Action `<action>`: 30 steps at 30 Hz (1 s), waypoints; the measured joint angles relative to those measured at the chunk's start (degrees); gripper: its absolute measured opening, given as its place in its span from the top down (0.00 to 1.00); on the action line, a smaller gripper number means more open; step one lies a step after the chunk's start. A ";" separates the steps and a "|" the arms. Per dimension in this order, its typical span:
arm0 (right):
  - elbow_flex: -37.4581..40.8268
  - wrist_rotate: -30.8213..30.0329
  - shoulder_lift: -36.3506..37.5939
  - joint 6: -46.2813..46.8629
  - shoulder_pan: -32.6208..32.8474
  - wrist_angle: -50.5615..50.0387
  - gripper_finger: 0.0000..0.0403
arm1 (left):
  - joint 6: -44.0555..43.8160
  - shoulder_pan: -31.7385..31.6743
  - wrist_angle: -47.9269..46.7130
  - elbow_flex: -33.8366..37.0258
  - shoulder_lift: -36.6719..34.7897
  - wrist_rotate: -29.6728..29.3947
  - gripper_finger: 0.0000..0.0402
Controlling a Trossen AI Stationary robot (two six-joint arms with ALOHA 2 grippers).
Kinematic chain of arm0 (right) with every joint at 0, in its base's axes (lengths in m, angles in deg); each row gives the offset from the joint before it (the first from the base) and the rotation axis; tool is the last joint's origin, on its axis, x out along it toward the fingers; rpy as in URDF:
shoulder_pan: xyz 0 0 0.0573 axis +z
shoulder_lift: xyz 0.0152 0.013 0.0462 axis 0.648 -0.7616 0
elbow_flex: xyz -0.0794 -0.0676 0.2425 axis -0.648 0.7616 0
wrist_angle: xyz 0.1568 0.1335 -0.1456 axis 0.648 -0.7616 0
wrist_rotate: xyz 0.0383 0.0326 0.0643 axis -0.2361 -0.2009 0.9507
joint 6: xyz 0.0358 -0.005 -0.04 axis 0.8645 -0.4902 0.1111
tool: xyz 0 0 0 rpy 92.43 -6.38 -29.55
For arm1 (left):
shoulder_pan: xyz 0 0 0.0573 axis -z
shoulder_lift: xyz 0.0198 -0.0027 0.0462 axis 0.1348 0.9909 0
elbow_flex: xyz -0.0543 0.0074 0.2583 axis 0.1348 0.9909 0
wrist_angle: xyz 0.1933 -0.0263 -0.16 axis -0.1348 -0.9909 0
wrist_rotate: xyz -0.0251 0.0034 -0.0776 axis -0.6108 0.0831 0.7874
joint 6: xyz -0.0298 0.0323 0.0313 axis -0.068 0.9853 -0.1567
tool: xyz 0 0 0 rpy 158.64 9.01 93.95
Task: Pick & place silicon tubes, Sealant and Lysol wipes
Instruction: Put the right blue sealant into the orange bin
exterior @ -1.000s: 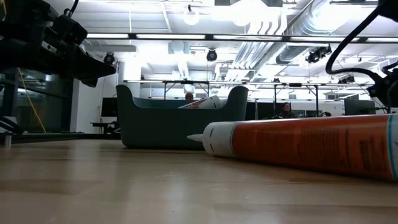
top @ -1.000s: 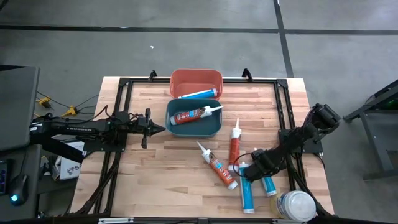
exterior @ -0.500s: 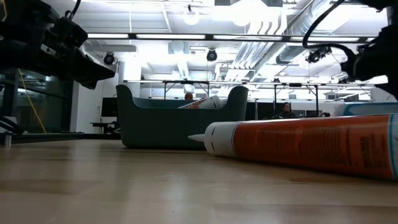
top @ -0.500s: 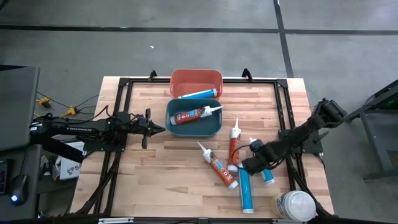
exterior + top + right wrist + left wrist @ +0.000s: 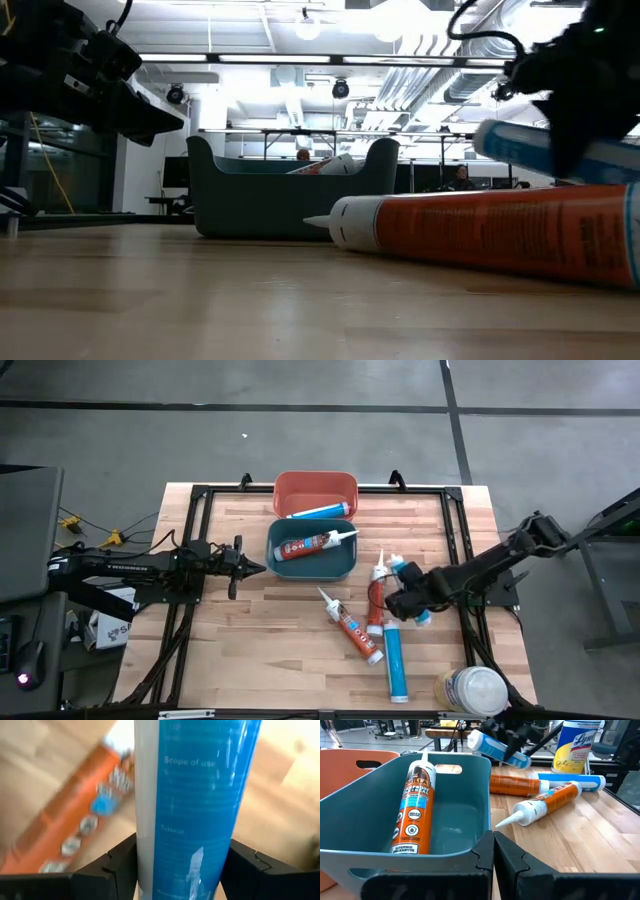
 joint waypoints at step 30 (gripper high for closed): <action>-0.13 -23.65 7.51 -56.42 -24.70 33.10 0.47 | 0.01 0.00 0.05 0.01 0.01 -0.13 1.00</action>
